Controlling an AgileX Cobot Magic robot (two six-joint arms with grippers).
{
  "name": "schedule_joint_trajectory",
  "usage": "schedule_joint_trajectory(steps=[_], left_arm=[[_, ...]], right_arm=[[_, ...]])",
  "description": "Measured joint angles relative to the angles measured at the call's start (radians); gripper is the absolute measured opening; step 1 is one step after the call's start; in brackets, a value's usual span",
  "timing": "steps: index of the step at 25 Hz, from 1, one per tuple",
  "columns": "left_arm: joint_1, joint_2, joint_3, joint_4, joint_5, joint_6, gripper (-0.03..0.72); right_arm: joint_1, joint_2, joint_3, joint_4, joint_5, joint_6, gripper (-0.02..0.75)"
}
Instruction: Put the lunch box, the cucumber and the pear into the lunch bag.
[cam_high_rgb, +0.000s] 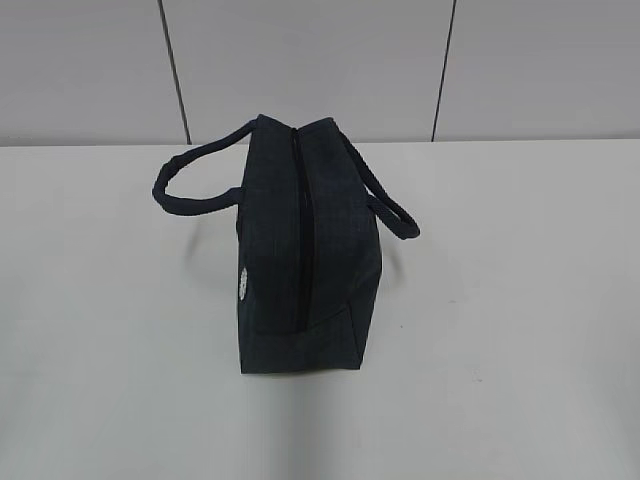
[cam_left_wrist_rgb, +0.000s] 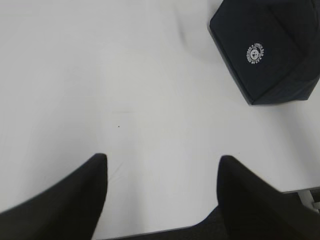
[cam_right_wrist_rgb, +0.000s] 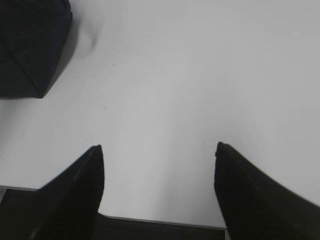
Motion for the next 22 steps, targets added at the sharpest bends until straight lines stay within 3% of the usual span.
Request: schedule_joint_trajectory(steps=[3,13,22], left_arm=[[0.009,0.000,0.000,0.000,0.000,0.000,0.465],[0.169,-0.042,0.001,-0.003,-0.001,0.000,0.438],[0.213,-0.093,0.001,-0.003,0.000,0.000,0.424]], right_arm=[[-0.020,0.000,0.000,0.000,0.000,0.000,0.511],[-0.153,-0.038,0.000,-0.004,-0.001,0.002,0.512],[-0.159,-0.038,0.000,-0.006,-0.001,0.002,0.511]])
